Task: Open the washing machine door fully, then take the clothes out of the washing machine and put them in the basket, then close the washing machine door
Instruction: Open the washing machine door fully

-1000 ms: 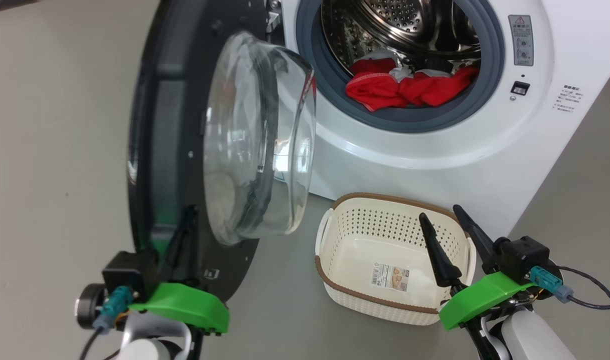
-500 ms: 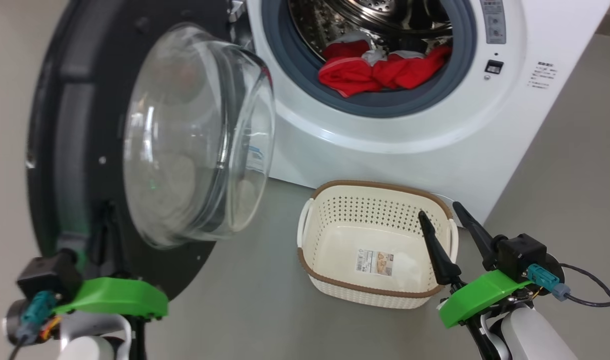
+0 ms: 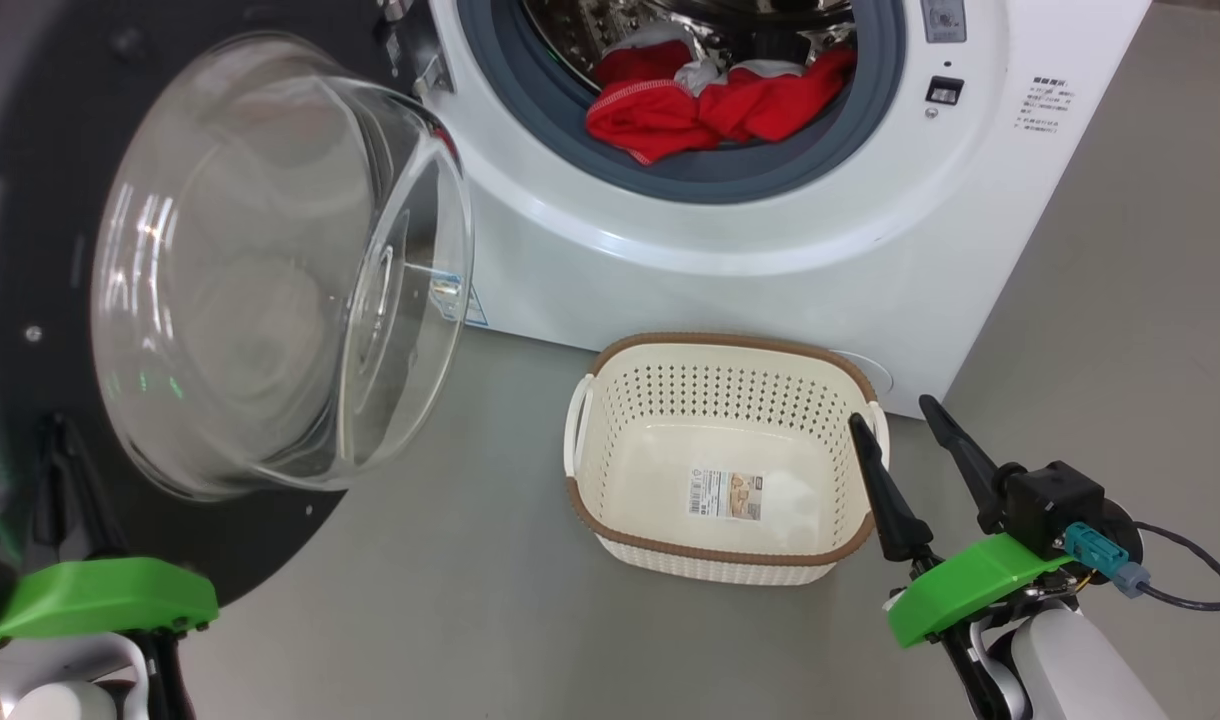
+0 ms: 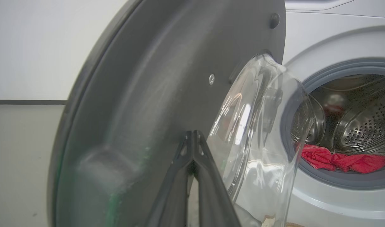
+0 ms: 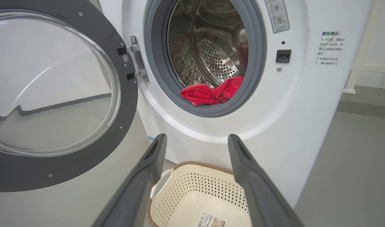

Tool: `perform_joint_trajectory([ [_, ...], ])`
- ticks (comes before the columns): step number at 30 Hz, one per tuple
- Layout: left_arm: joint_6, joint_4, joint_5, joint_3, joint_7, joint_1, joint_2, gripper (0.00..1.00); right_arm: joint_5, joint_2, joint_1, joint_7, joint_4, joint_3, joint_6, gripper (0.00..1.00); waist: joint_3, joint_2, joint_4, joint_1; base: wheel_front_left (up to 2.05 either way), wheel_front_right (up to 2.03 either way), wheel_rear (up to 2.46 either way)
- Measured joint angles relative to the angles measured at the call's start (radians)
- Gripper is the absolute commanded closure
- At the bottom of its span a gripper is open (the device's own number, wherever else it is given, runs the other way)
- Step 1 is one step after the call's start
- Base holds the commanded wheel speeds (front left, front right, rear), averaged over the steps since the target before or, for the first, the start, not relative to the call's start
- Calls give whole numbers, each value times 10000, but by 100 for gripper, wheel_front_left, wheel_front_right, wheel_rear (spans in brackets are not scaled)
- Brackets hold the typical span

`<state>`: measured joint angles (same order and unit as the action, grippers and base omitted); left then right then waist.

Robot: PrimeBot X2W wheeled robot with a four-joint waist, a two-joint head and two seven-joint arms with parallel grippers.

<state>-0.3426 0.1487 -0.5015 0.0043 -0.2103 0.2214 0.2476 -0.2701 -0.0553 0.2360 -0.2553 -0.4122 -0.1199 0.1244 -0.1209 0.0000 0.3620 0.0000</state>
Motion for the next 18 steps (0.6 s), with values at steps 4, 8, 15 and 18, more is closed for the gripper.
perform_joint_trajectory([
  [4, 81, 295, -69, 151, -125, 60, 71, 100, 59, 0, 69, 0, 54, 25, 0, 0, -164, 0, 3, 0, 0, 0, 0],
  [8, 117, 635, -117, 397, -251, 316, 130, 100, 280, -4, 226, 0, 109, 52, 0, 0, -316, 0, 9, 0, 0, 0, 0],
  [15, 431, 1306, -115, 846, -408, 819, 144, 100, 531, -6, 253, 0, 274, 127, 0, 0, -555, 0, -25, 0, 0, 0, 0],
  [18, 493, 1628, -105, 1087, -439, 1016, 148, 100, 581, -6, 253, 0, 293, 132, 0, 0, -645, 0, -68, 1, 0, 0, 0],
])
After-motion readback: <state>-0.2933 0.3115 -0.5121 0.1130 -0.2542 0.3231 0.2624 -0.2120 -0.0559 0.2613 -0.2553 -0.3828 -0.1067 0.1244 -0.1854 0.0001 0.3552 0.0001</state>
